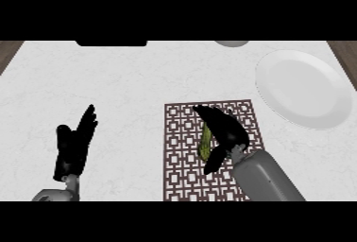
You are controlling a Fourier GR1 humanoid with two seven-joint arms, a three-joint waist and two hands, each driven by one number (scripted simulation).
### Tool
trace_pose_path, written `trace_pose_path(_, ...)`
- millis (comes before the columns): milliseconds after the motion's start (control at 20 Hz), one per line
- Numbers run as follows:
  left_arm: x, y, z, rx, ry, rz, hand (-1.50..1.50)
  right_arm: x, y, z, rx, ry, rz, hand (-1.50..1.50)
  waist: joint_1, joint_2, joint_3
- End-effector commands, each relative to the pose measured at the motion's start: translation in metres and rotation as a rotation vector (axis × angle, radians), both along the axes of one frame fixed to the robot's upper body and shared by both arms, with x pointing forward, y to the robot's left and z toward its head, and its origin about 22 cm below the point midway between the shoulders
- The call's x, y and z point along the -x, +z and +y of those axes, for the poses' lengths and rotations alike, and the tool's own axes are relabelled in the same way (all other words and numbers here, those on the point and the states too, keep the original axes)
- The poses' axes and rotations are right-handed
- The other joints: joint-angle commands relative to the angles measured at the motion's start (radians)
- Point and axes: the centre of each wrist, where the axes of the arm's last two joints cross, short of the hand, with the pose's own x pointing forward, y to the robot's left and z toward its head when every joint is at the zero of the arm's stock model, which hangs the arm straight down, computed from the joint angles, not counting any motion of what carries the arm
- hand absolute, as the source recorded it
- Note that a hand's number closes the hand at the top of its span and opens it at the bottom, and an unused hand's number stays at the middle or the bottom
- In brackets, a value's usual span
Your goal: Pick the squash from the placemat and place it in the plate
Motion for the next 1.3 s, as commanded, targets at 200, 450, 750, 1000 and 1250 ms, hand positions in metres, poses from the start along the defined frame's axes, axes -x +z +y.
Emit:
trace_pose_path(200, 0.014, -0.007, 0.002, 0.002, -0.001, -0.002, 0.00, -0.013, -0.011, 0.010, 0.011, 0.060, -0.088, 1.50, 0.004, 0.002, 0.001)
trace_pose_path(450, -0.006, 0.005, -0.008, -0.007, -0.006, -0.003, 0.00, -0.014, -0.001, 0.003, 0.045, 0.054, -0.139, 1.50, 0.000, 0.002, 0.001)
trace_pose_path(750, -0.011, 0.004, -0.010, 0.009, -0.007, -0.009, 0.00, -0.015, 0.013, -0.054, 0.071, 0.053, -0.308, 1.50, -0.004, 0.002, 0.001)
trace_pose_path(1000, -0.001, 0.009, -0.004, -0.011, 0.004, 0.003, 0.00, -0.024, 0.051, -0.118, 0.047, 0.252, -0.419, 1.50, -0.002, 0.000, 0.001)
trace_pose_path(1250, 0.001, 0.003, 0.018, -0.013, 0.001, -0.020, 0.00, -0.021, 0.057, -0.146, -0.014, 0.208, -0.570, 1.50, -0.003, 0.001, 0.001)
